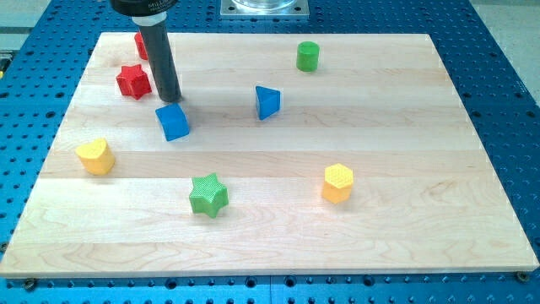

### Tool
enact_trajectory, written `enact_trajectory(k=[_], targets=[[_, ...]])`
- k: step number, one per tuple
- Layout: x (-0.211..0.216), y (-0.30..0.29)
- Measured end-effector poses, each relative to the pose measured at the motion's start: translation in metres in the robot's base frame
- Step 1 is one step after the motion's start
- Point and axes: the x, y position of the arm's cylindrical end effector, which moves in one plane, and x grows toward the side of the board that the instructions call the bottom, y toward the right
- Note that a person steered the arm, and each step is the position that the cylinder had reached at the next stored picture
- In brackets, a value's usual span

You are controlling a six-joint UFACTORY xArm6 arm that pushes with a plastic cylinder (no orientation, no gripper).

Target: Move the cube and stars in a diagonal line

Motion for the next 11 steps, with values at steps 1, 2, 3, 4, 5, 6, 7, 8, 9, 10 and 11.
enact_trajectory(k=[1,2,3,4,5,6,7,8,9,10,11], targets=[[0.001,0.000],[0.001,0.000],[0.002,0.000],[-0.003,0.000],[-0.004,0.017],[-0.010,0.067],[0.033,0.074],[0.042,0.019],[0.056,-0.036],[0.087,-0.050],[0.125,0.055]])
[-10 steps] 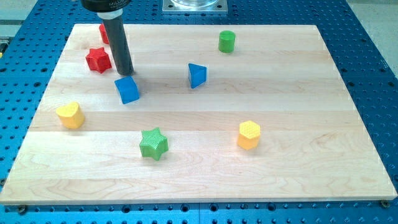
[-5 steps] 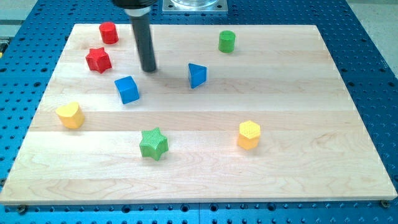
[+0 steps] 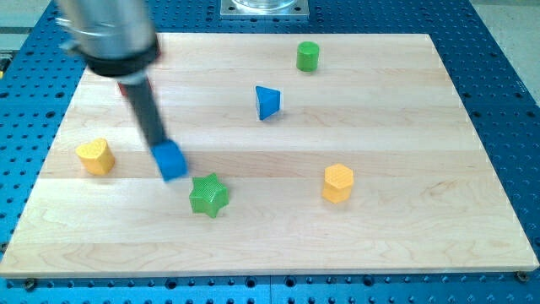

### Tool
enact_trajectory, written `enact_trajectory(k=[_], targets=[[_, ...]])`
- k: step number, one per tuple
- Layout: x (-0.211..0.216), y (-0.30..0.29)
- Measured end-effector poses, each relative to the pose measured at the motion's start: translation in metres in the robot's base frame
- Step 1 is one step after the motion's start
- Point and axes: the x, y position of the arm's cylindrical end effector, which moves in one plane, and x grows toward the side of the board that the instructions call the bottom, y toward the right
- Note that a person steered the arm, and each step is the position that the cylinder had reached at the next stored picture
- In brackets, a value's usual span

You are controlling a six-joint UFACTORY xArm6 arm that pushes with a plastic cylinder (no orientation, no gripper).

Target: Move the cube and stars in a diagonal line

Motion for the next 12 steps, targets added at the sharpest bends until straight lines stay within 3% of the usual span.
enact_trajectory(k=[1,2,3,4,5,7,9,10,12], targets=[[0.013,0.078],[0.056,0.125],[0.118,0.088],[0.106,-0.003],[0.052,-0.045],[-0.052,-0.038],[-0.101,-0.003],[-0.110,-0.016],[-0.097,-0.100]])
